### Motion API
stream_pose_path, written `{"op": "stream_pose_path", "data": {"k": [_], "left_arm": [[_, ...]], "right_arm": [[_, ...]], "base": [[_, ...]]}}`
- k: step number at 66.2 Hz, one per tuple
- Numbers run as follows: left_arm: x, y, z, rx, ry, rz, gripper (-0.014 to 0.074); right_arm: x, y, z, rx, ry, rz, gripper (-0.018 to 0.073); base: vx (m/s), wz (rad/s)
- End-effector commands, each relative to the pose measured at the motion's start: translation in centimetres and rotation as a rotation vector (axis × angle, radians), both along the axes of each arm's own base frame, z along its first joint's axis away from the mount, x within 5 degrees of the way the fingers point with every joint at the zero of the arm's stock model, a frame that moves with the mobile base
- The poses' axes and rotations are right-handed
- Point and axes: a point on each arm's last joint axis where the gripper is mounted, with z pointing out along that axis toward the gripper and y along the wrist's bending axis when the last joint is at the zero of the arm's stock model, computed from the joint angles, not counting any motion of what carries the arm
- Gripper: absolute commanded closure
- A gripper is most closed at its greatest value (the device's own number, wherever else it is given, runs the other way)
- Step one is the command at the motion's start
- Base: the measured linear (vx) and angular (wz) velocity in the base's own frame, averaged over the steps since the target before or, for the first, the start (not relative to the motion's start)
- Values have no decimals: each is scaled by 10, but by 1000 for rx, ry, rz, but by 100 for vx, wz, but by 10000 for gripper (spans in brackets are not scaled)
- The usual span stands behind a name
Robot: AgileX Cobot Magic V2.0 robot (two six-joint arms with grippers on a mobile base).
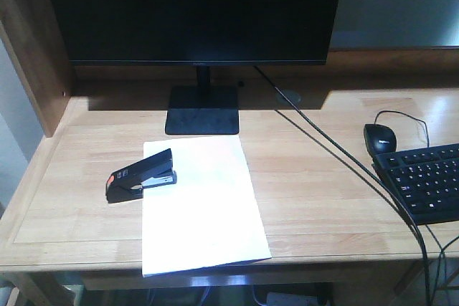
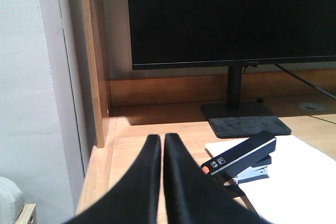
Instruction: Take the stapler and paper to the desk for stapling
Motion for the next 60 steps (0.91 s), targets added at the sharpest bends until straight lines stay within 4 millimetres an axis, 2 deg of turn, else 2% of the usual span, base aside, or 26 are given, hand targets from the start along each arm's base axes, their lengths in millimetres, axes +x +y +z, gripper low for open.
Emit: {"op": "stream_pose_path", "data": {"k": [1,60], "left_arm": [[0,0,-2,-15,-55,-5,603],[0,0,-2,-15,-55,-5,603]], "right_arm": [[-1,0,6,-6,-80,-1,568],[-1,0,6,-6,-80,-1,568]], "base": [[0,0],[0,0]]}}
